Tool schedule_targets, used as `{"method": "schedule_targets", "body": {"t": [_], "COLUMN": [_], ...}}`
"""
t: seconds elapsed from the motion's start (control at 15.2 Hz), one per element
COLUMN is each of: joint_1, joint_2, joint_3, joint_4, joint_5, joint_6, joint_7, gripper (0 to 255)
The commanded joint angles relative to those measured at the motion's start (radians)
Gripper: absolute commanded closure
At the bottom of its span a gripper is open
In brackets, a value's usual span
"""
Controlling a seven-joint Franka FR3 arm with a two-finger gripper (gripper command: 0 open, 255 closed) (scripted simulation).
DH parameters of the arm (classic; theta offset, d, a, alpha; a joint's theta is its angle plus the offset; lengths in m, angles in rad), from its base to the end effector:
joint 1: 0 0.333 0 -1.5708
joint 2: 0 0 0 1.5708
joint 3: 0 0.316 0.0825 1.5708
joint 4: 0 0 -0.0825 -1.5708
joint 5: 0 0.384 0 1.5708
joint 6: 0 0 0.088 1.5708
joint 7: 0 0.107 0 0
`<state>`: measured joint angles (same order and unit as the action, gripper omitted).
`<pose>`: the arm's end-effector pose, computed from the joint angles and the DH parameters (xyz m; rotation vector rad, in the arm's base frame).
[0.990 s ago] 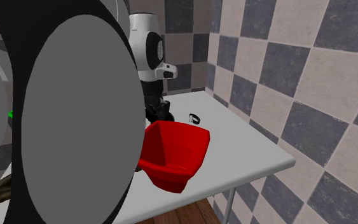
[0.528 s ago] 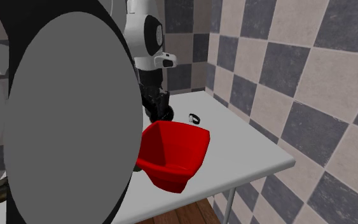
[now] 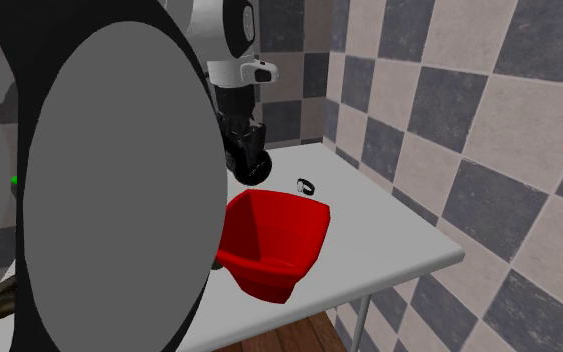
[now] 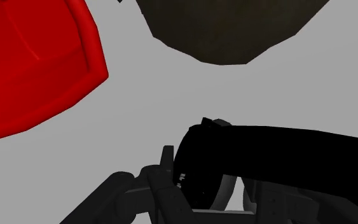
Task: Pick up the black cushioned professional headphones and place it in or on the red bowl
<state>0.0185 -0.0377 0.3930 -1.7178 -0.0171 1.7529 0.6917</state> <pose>0.5102 0.2249 0.5901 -3.0993 0.4327 -0.1189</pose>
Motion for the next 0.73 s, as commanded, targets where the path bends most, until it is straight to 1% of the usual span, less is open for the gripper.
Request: {"method": "schedule_targets", "body": {"t": [0.0,0.66], "joint_1": [0.000,0.005], "joint_2": [0.006,0.045], "joint_3": [0.000,0.006], "joint_4": [0.036,0.217], "joint_5": [-0.002,-0.018], "joint_6": [-0.029,-0.175], "joint_7": [0.000,0.007], "gripper": [255,255]}}
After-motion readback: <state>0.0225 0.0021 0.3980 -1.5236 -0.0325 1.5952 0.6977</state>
